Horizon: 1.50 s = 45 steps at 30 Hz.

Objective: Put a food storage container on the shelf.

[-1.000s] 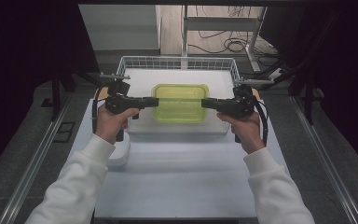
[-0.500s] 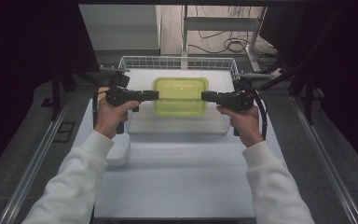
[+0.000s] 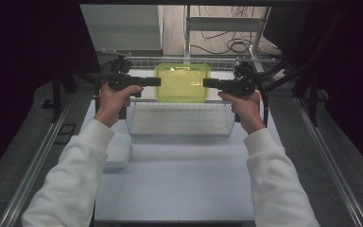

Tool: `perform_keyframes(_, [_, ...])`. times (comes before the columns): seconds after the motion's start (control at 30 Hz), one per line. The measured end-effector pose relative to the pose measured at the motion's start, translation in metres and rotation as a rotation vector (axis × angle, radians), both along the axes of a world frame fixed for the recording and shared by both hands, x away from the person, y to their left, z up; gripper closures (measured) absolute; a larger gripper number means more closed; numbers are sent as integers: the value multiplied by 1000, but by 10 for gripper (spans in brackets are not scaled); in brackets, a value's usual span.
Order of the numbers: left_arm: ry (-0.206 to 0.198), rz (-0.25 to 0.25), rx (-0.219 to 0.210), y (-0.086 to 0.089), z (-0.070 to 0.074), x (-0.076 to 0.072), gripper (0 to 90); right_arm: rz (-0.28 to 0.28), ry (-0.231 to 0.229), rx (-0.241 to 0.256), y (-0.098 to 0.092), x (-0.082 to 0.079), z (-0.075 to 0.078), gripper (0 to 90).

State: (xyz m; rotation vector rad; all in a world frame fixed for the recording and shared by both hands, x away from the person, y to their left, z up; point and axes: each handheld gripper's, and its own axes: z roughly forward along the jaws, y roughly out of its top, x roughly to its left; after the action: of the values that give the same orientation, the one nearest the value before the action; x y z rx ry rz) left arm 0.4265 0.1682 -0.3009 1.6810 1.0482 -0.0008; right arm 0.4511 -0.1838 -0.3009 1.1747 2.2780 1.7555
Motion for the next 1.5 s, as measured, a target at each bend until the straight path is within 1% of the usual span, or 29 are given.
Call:
perform_keyframes(0.13, [16,6,-9,1,0,14,782,-11,16,-3,1,13,2,786])
perform_keyframes(0.17, [22,11,-14,1,0,16,783,-14,28,-1,2,17,2,786])
perform_keyframes(0.23, [38,24,-32,2,-2,23,784,-12,48,-9,4,26,4,786])
perform_keyframes(0.3, [52,31,-42,4,-3,28,785,-15,54,-26,6,33,8,786])
perform_keyframes(0.37, [61,31,-42,6,-5,32,787,-16,63,-38,9,37,9,786])
perform_keyframes(0.53, [90,30,-37,6,-14,46,788,-28,97,-33,10,47,-1,786])
perform_keyframes(0.6, [108,35,-47,5,-18,51,788,-35,107,-29,10,50,-4,786])
perform_keyframes(0.67, [126,28,-38,6,-22,57,788,-43,124,-40,11,54,-8,786])
perform_keyframes(0.7, [131,27,-49,7,-23,59,787,-48,137,-40,12,56,-10,785])
perform_keyframes(0.73, [135,30,-56,8,-24,61,788,-57,144,-25,11,58,-11,785])
perform_keyframes(0.83, [161,42,-72,10,-25,69,788,-74,151,-14,13,62,-12,780])
perform_keyframes(0.93, [182,59,-78,9,-25,75,789,-98,183,6,14,69,-14,772])
perform_keyframes(1.0, [214,60,-94,10,-26,82,787,-112,205,9,15,73,-14,764])
perform_keyframes(1.03, [225,65,-101,10,-27,85,785,-120,224,11,15,76,-14,761])
perform_keyframes(1.13, [251,79,-88,8,-27,92,771,-148,266,14,17,81,-15,750])
perform_keyframes(1.17, [263,85,-90,7,-28,95,765,-160,286,20,18,84,-16,747])
perform_keyframes(1.2, [274,89,-101,8,-30,97,759,-171,310,29,18,86,-16,744])
perform_keyframes(1.27, [292,94,-120,9,-33,100,751,-189,341,38,19,90,-18,737])
perform_keyframes(1.33, [298,100,-132,9,-36,102,740,-203,362,44,20,93,-19,731])
perform_keyframes(1.37, [293,101,-134,9,-37,103,734,-209,375,48,20,94,-20,728])
perform_keyframes(1.5, [284,105,-141,8,-40,104,717,-225,390,60,21,96,-22,719])
